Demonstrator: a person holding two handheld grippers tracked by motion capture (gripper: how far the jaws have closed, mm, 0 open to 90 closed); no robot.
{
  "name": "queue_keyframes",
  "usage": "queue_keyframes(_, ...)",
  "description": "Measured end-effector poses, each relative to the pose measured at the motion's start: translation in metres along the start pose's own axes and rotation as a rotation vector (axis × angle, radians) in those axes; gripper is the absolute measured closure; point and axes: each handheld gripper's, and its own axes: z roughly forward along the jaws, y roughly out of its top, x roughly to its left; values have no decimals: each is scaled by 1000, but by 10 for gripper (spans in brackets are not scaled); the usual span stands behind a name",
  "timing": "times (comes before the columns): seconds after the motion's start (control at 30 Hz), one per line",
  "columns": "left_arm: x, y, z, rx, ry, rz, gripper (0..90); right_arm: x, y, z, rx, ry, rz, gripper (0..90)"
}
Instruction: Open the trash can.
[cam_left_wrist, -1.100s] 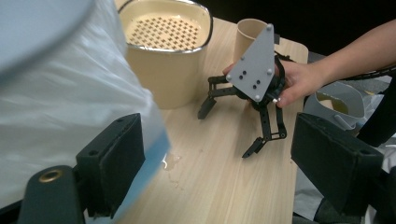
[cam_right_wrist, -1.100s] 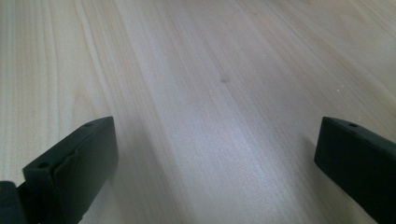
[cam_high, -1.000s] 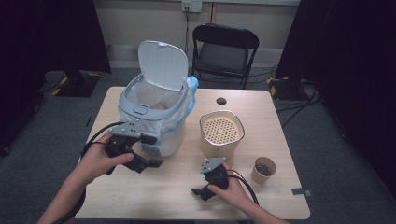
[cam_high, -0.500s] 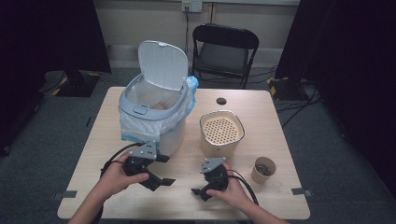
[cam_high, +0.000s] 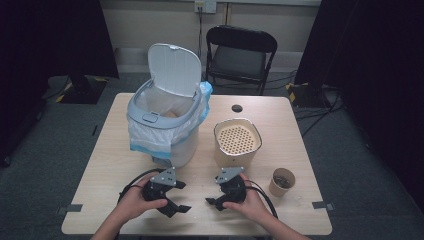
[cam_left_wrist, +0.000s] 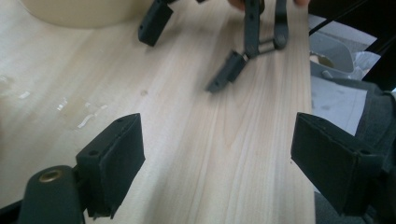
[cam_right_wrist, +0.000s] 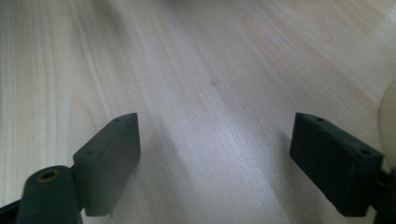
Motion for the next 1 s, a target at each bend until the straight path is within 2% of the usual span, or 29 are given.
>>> queue_keyframes(0.07, -1, -2, 5, 26, -2, 10, 169, 0, -1, 0, -1, 3, 6, 140)
queue_keyframes(0.2, -1, -8, 13, 32, -8, 17, 169, -1, -1, -1, 7, 8, -5, 144)
queue_keyframes(0.23, -1, -9, 14, 48, 0, 31, 169, 0, -1, -2, 9, 11, -5, 144)
queue_keyframes(0.33, 0, -11, 16, 51, 9, 45, 169, -1, -1, -3, 11, 10, -10, 144)
queue_keyframes(0.5, 1, -15, 19, 58, 42, 77, 169, -4, -1, -11, 8, 34, -4, 145)
queue_keyframes(0.6, 1, -18, 20, 48, 68, 115, 168, -7, 0, -18, 11, 47, -9, 145)
queue_keyframes(0.63, 1, -19, 20, 58, 72, 123, 167, -8, 0, -21, 8, 43, -12, 145)
queue_keyframes(0.73, 1, -22, 22, 59, 74, 125, 166, -9, 1, -27, 5, 46, -4, 145)
queue_keyframes(0.8, 1, -23, 23, 78, 76, 130, 166, -10, 1, -31, 1, 47, -9, 145)
queue_keyframes(0.83, 1, -24, 24, 68, 73, 121, 165, -11, 1, -32, -1, 49, -10, 145)
queue_keyframes(1.0, 2, -26, 24, 57, 69, 129, 152, -11, 1, -38, 7, 48, -12, 145)
